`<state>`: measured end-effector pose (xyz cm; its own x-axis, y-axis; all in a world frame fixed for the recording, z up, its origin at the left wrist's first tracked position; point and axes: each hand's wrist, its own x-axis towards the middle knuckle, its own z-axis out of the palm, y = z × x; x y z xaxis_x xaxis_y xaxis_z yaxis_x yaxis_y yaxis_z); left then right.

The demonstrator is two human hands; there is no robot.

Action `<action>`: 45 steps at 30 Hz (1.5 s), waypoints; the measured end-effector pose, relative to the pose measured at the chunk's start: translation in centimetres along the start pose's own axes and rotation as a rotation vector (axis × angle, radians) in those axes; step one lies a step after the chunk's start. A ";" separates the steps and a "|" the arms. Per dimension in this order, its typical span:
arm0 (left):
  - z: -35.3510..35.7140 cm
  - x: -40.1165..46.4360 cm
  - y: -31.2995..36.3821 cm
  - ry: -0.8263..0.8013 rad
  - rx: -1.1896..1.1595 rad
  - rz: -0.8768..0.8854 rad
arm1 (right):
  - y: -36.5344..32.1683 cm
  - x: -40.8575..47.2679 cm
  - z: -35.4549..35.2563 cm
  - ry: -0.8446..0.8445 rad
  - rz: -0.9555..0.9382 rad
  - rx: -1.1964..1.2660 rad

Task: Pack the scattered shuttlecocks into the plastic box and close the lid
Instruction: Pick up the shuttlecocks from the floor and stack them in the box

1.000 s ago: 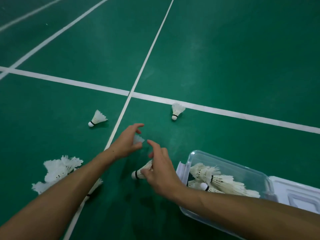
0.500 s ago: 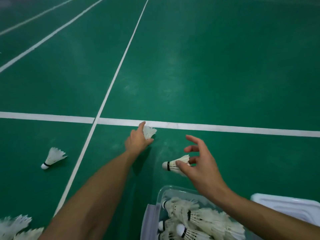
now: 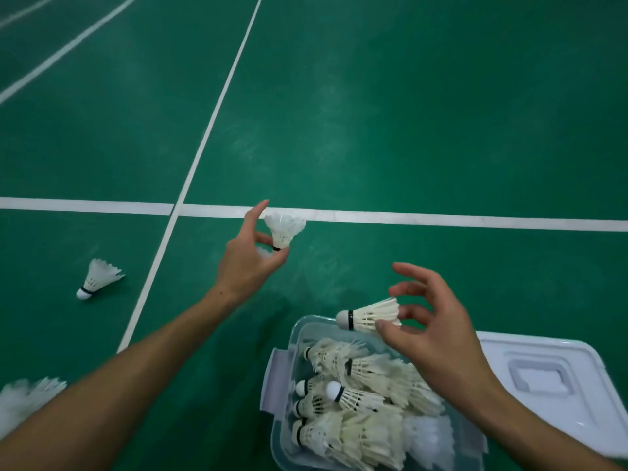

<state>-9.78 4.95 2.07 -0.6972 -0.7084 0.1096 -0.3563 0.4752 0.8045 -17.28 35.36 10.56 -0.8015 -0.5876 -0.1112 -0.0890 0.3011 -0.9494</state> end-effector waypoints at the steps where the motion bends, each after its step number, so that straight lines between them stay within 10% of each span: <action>1: -1.3 -1.6 0.9 0.007 -0.003 0.027 | 0.0 -1.2 0.3 -0.024 -0.008 0.000; 21: -8.5 -16.8 1.9 -0.137 -0.030 0.096 | 4.2 -2.5 9.4 -0.259 -0.041 -0.519; 34: -8.1 -17.9 1.5 -0.354 0.349 0.219 | 3.3 -2.2 7.3 -0.479 0.001 -0.466; 45: -5.3 -15.9 4.6 -0.389 0.317 0.284 | 1.2 -3.2 3.1 -0.343 -0.133 -0.233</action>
<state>2.94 15.62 7.06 -0.9489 -0.3147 0.0247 -0.2491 0.7945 0.5538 -12.96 35.25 8.83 -0.5344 -0.8366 -0.1207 -0.3409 0.3440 -0.8749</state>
